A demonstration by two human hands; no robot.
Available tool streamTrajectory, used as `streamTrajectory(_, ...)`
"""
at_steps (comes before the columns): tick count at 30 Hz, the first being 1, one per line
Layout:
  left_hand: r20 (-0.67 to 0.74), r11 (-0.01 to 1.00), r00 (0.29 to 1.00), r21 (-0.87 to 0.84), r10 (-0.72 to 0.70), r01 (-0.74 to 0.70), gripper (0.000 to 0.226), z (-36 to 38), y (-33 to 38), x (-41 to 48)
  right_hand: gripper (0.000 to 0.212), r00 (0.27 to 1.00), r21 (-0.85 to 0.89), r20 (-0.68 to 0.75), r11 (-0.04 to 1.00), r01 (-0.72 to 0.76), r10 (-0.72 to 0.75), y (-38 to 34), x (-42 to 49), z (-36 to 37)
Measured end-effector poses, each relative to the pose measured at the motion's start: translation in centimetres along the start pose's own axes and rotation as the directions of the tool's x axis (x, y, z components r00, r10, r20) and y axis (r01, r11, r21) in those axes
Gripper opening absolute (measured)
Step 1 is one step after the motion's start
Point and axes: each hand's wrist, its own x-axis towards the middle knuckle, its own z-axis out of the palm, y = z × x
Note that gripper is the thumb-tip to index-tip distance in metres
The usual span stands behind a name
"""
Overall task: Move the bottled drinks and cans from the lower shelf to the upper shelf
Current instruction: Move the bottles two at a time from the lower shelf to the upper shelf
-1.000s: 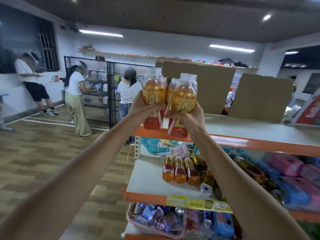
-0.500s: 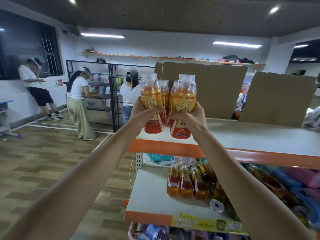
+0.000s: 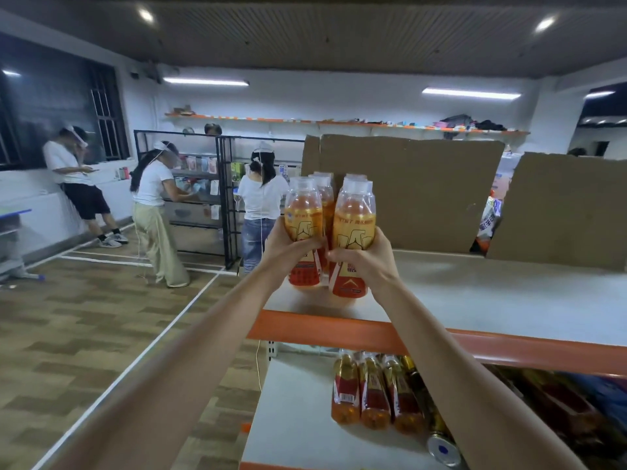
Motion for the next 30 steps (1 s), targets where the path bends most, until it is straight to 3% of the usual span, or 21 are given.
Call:
streamTrajectory(8, 0.062, 0.997, 0.995, -0.034, 0.077, -0.075, 0.055, 0.1, -1.1, 0.7, 0.080, 1.000, -0.029, -0.005, 1.000, 0.008, -0.009, 1.2, 0.5, 0.7)
streamTrajectory(13, 0.090, 0.999, 0.995, -0.006, 0.047, -0.046, 0.082, -0.1, -1.2, 0.6, 0.062, 0.998, -0.030, 0.009, 0.998, 0.059, -0.059, 1.4, 0.1, 0.4)
streamTrajectory(18, 0.095, 0.999, 0.995, -0.032, 0.006, -0.003, 0.074, -0.1, -2.0, 0.5, 0.080, 0.999, -0.030, -0.030, 0.999, 0.021, -0.021, 1.6, -0.1, 0.5)
streamTrajectory(30, 0.088, 0.998, 0.996, -0.063, 0.032, -0.026, 0.063, -0.5, -1.6, 0.1, 0.068, 0.984, -0.247, -0.111, 0.963, 0.108, -0.139, 1.5, -0.8, 0.8)
